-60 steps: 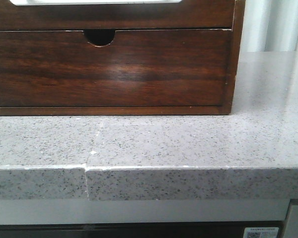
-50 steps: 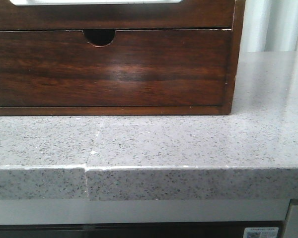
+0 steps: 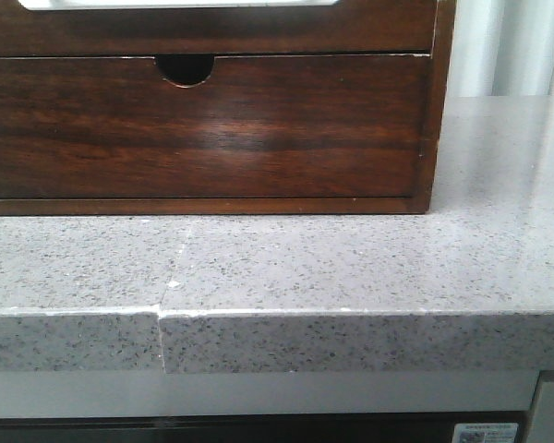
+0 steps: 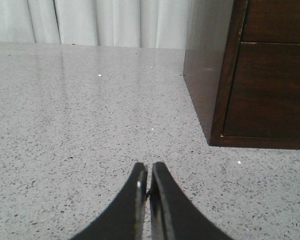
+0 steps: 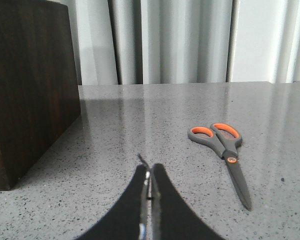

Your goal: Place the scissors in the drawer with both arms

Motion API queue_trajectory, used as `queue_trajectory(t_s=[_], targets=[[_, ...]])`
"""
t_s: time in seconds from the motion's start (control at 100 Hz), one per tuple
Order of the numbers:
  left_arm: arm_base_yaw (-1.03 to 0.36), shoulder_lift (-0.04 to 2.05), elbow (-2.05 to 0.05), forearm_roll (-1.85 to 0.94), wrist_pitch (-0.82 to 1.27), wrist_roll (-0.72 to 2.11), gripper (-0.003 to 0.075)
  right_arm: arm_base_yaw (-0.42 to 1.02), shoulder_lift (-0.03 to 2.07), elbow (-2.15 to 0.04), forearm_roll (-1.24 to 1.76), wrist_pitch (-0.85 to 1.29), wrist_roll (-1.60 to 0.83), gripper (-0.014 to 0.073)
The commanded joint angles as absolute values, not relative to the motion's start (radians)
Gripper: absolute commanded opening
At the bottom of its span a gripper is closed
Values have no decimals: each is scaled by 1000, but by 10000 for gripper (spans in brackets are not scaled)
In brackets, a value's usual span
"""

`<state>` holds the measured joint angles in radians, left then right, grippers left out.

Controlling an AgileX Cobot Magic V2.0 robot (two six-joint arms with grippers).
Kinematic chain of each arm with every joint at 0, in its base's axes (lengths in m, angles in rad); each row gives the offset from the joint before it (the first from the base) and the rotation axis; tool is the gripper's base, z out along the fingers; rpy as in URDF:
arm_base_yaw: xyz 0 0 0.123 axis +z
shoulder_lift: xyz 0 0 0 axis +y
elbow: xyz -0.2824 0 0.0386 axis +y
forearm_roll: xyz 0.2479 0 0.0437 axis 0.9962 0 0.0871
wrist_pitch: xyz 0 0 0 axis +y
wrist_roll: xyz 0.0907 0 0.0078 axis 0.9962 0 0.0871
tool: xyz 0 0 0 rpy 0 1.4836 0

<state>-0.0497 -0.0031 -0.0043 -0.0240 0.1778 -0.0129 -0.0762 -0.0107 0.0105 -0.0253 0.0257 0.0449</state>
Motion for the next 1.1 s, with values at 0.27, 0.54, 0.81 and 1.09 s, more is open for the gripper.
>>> queue_trajectory(t_s=[0.27, 0.54, 0.81, 1.09], targets=[[-44, -30, 29, -29, 0, -21, -20, -82, -32, 26, -34, -57, 37, -69], [-44, -26, -75, -54, -38, -21, -20, -82, -27, -98, 19, 120, 37, -69], [-44, 91, -340, -79, 108, -21, -20, -82, 122, -328, 0, 296, 36, -69], [-44, 292, -600, -79, 336, -8, -20, -82, 354, -582, -36, 454, 36, -69]])
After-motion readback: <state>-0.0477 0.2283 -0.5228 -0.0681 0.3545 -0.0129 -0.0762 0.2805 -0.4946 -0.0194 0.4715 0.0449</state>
